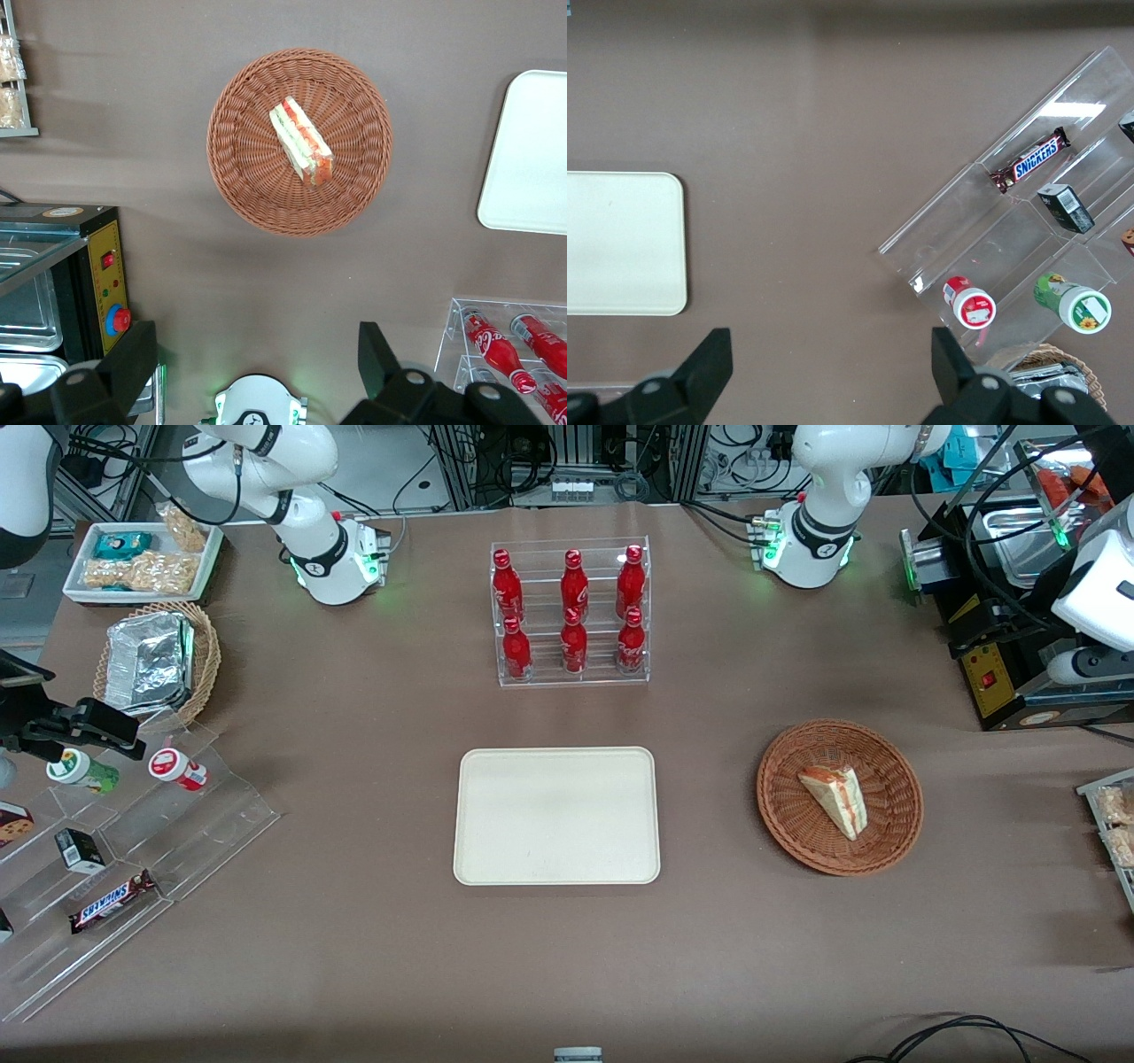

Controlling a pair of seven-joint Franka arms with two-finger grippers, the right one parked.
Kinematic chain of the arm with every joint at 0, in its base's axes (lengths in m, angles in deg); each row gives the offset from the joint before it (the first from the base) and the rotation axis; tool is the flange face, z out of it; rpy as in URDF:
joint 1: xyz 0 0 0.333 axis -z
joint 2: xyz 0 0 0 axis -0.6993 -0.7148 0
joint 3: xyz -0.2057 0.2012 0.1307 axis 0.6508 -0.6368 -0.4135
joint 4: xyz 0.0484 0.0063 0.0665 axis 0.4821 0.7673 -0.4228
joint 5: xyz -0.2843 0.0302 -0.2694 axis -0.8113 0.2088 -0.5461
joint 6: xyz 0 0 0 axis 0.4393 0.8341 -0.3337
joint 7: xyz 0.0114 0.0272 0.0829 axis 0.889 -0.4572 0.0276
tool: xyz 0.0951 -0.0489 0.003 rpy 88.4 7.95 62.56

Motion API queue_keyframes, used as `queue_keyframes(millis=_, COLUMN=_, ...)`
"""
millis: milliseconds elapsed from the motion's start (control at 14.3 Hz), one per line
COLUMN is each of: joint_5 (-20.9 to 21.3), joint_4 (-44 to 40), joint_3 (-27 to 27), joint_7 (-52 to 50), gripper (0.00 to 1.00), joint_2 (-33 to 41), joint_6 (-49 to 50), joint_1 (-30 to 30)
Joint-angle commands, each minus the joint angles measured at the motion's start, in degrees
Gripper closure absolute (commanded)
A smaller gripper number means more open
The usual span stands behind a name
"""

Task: Place sandwich from basket to tray
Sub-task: 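Move the left gripper toward the sandwich in the wicker basket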

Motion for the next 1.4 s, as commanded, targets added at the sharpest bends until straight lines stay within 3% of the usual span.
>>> queue_keyframes(millis=0, joint_5=-0.74, joint_4=0.16, joint_3=0.47, joint_7=0.80, gripper=0.00, joint_2=0.23, joint_6=-0.07, joint_1=-0.94)
queue_keyframes(millis=490, joint_5=-1.62, joint_4=1.99, joint_3=-0.32, joint_7=-0.94, gripper=0.00, joint_2=-2.84, joint_6=1.42, joint_1=-2.35)
queue_keyframes(millis=910, joint_5=-1.53, joint_4=2.88, joint_3=-0.41, joint_7=-8.23, gripper=0.00, joint_2=-11.10, joint_6=-2.52, joint_1=-4.81)
queue_keyframes(millis=1190, joint_5=-2.85, joint_4=14.71, joint_3=-0.06, joint_7=-20.88, gripper=0.00, joint_2=-11.81, joint_6=-21.63, joint_1=-4.02)
queue_keyframes(millis=1330, joint_5=-3.81, joint_4=20.78, joint_3=-0.06, joint_7=-21.34, gripper=0.00, joint_2=-11.98, joint_6=-30.61, joint_1=-4.02)
